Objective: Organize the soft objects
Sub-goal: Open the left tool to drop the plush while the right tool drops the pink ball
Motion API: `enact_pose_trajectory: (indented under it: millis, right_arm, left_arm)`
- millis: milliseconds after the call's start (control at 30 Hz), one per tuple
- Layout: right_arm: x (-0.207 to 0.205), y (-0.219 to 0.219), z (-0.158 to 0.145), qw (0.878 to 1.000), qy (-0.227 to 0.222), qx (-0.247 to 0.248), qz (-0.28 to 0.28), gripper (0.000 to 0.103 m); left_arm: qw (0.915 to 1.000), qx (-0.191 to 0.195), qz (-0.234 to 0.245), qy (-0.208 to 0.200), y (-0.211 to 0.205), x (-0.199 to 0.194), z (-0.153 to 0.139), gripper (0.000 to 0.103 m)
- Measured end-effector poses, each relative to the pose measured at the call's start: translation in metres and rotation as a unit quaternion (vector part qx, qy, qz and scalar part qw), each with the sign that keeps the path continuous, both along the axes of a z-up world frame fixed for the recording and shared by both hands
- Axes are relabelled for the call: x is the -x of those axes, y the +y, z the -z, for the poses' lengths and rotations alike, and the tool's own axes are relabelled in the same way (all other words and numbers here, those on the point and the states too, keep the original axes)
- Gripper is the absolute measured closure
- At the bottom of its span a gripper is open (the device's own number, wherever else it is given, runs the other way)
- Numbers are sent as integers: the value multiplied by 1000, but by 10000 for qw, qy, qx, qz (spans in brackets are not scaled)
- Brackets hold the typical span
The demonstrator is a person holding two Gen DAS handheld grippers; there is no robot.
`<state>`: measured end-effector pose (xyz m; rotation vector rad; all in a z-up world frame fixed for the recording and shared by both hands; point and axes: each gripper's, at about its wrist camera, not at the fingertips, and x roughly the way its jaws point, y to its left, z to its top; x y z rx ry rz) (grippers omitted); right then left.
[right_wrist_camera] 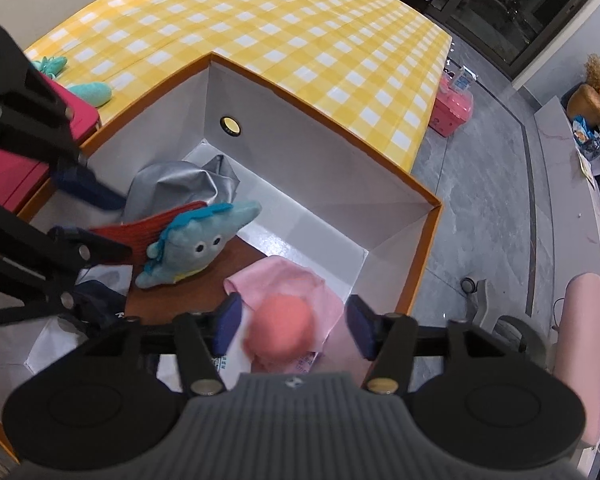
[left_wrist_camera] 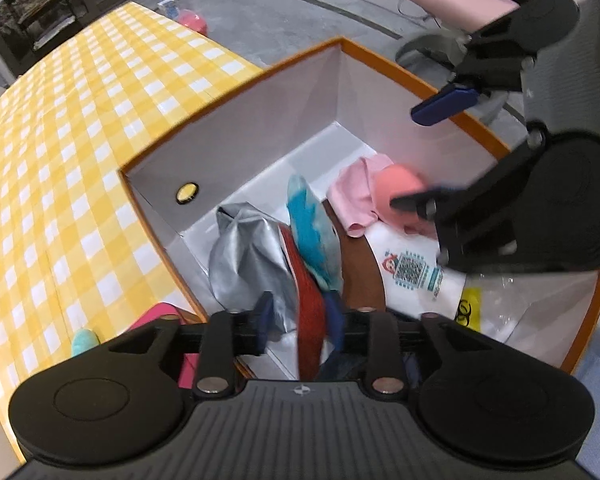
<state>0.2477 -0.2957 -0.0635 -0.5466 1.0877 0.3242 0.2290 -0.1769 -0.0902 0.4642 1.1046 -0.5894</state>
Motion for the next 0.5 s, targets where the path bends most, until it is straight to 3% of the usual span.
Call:
enact_pose_trajectory:
  millis: [67,500]
  right_arm:
    - [3,1,-3,10000,-18,-22,-42,39]
    - [41,11,-41,9994,-331,23,-97,38]
  left_arm:
    - [9999,76,6,-65,2,2,-5,55]
    - [9970,580,-136,-496,20,29,-45,55]
